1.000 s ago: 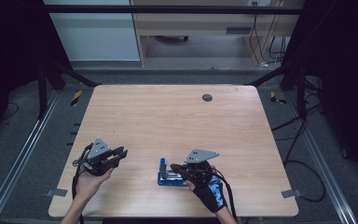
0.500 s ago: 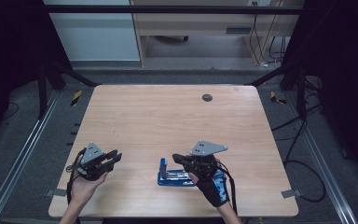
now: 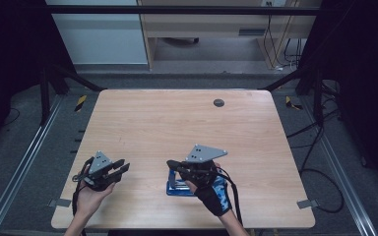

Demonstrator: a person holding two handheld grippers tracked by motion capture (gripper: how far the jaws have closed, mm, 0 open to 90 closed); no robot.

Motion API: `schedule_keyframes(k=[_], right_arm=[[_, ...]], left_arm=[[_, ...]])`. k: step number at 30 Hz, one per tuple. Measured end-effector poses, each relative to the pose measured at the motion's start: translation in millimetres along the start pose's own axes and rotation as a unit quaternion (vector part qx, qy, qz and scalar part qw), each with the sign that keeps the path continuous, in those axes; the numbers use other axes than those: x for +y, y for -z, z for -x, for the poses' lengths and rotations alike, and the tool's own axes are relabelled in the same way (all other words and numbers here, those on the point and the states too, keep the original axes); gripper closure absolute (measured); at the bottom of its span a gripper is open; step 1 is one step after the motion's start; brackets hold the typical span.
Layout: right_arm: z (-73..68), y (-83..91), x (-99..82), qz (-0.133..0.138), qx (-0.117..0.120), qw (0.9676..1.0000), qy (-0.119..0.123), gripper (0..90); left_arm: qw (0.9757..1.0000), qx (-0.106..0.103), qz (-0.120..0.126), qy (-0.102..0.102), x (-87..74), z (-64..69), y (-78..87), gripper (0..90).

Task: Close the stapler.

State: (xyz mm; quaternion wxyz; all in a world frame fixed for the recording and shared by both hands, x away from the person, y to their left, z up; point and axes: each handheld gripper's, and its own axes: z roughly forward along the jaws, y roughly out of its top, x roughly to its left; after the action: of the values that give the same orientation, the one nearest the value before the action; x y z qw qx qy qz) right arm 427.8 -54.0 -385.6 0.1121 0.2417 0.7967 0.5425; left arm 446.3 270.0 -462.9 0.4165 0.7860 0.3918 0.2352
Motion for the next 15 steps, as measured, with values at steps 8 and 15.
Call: schedule_keyframes(k=[8, 15], right_arm=[[-0.5, -3.8, -5.5, -0.031, 0.003, 0.9995, 0.006, 90.0], [2.5, -2.6, -10.2, -0.040, -0.002, 0.9992, 0.003, 90.0]], left_arm=[[1.0000, 0.000, 0.000, 0.002, -0.1, -0.3, -1.2, 69.2], [1.0000, 0.000, -0.001, 0.001, 0.1, -0.2, -1.9, 68.6]])
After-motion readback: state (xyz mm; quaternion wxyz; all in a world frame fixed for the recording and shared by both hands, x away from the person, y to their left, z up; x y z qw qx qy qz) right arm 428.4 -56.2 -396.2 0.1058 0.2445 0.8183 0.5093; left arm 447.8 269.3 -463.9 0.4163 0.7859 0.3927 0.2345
